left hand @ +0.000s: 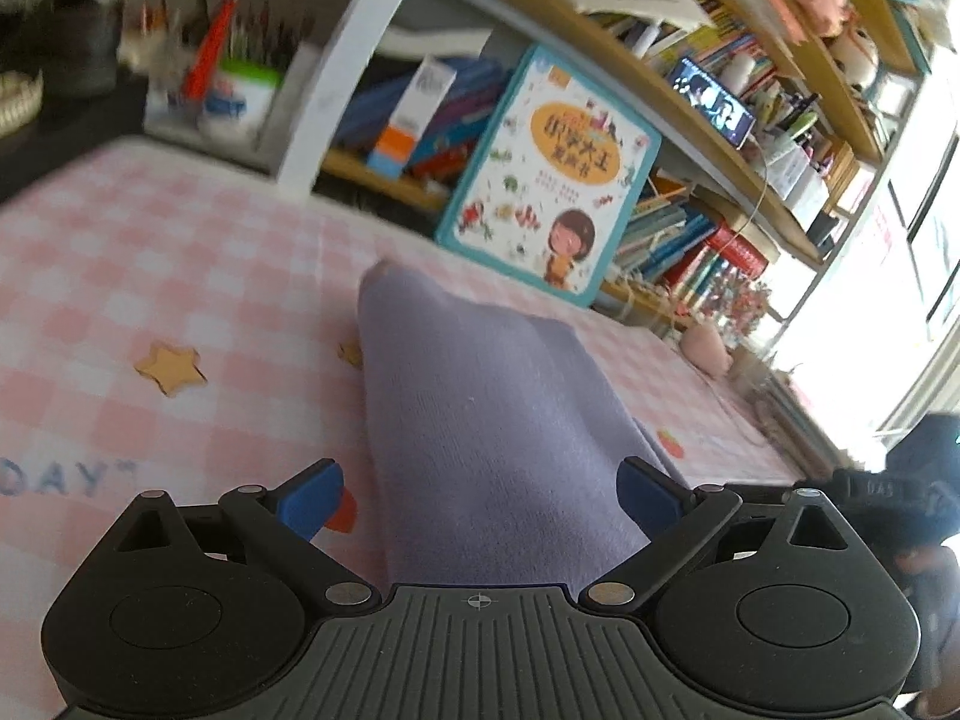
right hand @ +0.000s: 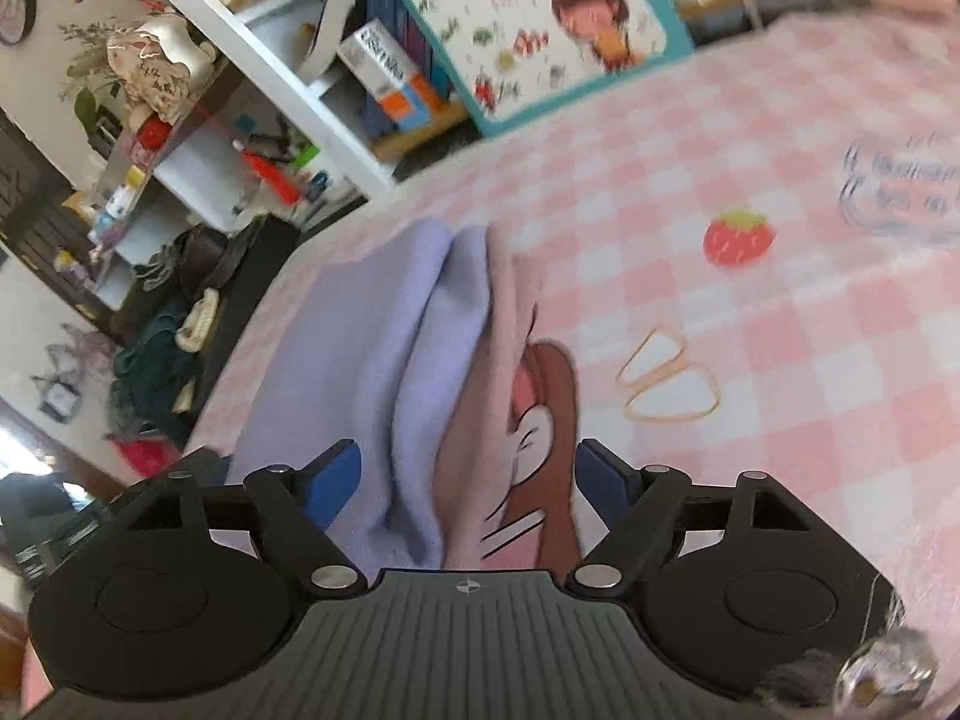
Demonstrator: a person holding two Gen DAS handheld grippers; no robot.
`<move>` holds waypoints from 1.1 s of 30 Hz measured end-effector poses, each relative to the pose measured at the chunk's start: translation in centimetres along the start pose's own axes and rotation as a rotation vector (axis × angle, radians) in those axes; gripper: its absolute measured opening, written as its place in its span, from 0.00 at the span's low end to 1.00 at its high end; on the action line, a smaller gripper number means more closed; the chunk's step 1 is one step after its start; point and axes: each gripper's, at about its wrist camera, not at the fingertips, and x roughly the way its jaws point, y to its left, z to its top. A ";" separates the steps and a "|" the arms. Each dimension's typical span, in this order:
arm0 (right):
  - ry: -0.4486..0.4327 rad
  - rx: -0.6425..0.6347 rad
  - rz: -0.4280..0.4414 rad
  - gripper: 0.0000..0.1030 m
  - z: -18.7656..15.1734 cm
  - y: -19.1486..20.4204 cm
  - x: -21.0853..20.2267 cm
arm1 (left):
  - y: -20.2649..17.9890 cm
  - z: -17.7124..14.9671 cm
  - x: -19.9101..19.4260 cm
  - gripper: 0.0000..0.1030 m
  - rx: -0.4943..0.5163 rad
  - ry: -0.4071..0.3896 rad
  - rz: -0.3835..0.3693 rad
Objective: Fold clothes
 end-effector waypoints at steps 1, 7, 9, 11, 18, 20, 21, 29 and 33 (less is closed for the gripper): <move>0.013 0.009 0.013 0.74 0.1 0.0 0.3 | 0.4 0.1 0.5 0.96 -0.025 0.017 -0.015; 0.055 0.001 0.046 0.74 0.4 0.9 2.5 | 1.9 0.5 2.3 0.96 -0.108 0.072 -0.064; 0.056 -0.003 0.056 0.74 0.6 1.1 3.3 | 1.9 0.8 2.7 0.95 -0.118 0.077 -0.067; 0.057 0.013 0.075 0.69 0.9 1.1 4.0 | 1.5 0.8 3.1 0.95 -0.112 0.085 -0.070; -0.015 -0.203 -0.020 0.34 -0.2 3.3 3.0 | -1.9 -0.3 3.0 0.75 0.044 0.065 0.013; -0.041 -0.279 -0.061 0.32 -1.0 3.9 1.9 | -2.4 -0.7 2.8 0.71 0.047 0.071 -0.008; -0.051 -0.310 -0.076 0.32 -1.4 4.0 1.3 | -2.7 -0.9 2.8 0.71 0.048 0.076 -0.018; -0.035 -0.262 -0.069 0.33 -2.5 1.2 -2.5 | -5.4 -2.4 2.5 0.71 0.060 0.147 -0.093; -0.013 -0.197 -0.032 0.38 -2.8 -0.5 -3.8 | -5.8 -2.8 2.5 0.74 0.063 0.176 -0.118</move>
